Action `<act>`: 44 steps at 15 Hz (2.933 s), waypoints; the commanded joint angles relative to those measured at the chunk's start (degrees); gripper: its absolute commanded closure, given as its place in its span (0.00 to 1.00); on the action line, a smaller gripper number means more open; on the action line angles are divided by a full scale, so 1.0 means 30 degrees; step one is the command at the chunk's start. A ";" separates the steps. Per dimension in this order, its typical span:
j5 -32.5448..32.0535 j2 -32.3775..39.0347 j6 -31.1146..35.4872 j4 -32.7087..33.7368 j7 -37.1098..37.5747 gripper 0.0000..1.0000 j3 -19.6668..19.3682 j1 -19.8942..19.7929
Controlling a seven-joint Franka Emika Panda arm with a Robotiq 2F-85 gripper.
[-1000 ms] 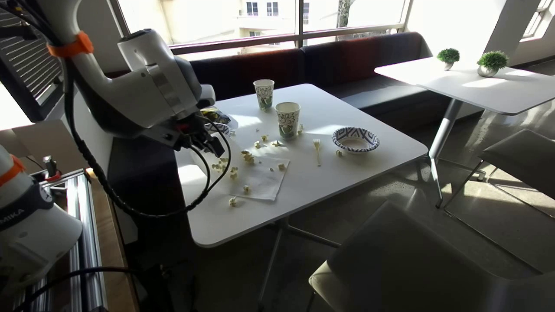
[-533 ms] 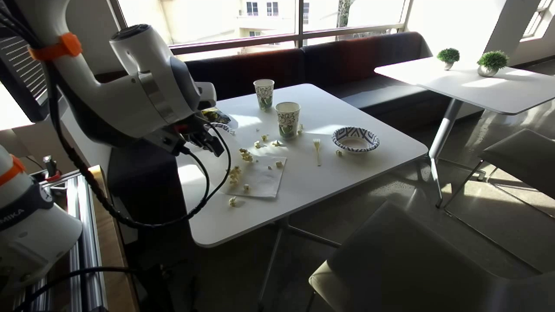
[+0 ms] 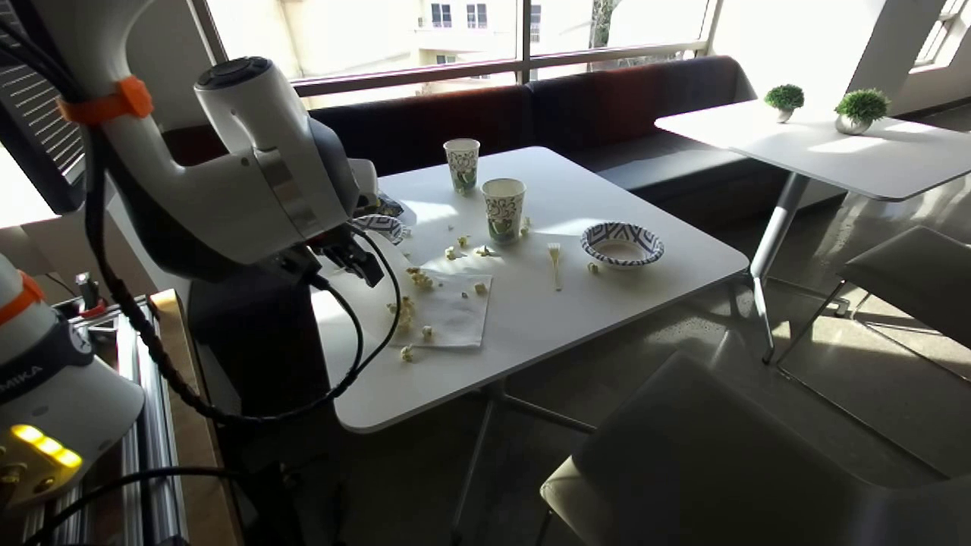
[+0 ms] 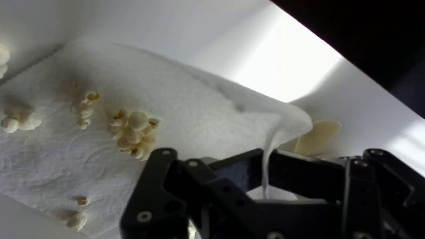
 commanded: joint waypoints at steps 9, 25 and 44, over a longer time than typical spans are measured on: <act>-0.9369 0.1801 0.4177 0.5783 0.8361 1.00 -0.3560 0.1816; -1.0324 0.5504 0.5700 1.1707 0.8432 1.00 -0.3555 0.2097; -1.1042 0.7332 0.7980 1.3988 1.2078 0.87 -0.2642 0.5969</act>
